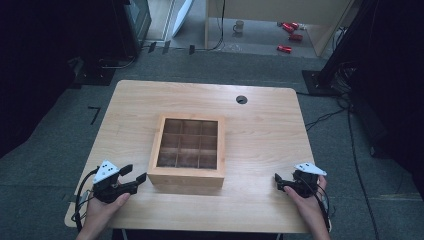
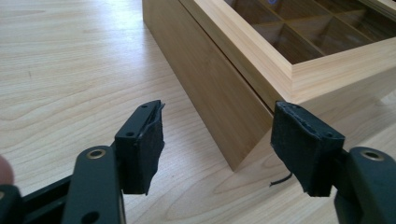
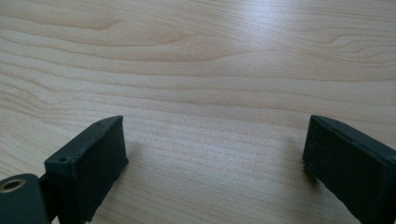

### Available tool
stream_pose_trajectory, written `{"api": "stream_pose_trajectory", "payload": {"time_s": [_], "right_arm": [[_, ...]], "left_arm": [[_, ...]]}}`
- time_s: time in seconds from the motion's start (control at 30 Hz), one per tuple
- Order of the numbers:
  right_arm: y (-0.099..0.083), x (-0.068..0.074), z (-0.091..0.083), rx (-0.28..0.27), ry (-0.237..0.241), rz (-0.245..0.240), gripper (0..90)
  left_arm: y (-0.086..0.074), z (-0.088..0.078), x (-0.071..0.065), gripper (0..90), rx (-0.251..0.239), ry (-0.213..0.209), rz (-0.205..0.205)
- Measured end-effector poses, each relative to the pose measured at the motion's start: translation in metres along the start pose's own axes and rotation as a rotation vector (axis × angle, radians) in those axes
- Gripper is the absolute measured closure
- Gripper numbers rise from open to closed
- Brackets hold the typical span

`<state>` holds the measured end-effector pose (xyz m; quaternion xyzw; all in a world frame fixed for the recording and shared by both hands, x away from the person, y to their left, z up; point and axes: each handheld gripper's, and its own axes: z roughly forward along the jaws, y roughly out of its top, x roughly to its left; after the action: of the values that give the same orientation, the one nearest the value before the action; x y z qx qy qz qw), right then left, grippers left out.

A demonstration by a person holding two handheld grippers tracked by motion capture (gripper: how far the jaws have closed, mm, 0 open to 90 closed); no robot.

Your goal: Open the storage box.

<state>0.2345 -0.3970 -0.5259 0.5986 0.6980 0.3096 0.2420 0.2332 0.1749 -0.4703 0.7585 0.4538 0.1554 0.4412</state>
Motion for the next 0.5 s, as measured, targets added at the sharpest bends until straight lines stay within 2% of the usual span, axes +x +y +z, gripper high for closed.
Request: {"api": "stream_pose_trajectory", "payload": {"time_s": [0.27, 0.5], "right_arm": [[0.000, 0.000, 0.000, 0.000, 0.000, -0.001, 5.9], [0.000, 0.000, 0.000, 0.000, 0.000, 0.000, 5.9]], "left_arm": [[-0.003, -0.005, -0.006, 36.6, 0.006, -0.035, 0.007], [-0.005, 0.002, -0.011, 42.9, 0.026, -0.066, 0.032]]}}
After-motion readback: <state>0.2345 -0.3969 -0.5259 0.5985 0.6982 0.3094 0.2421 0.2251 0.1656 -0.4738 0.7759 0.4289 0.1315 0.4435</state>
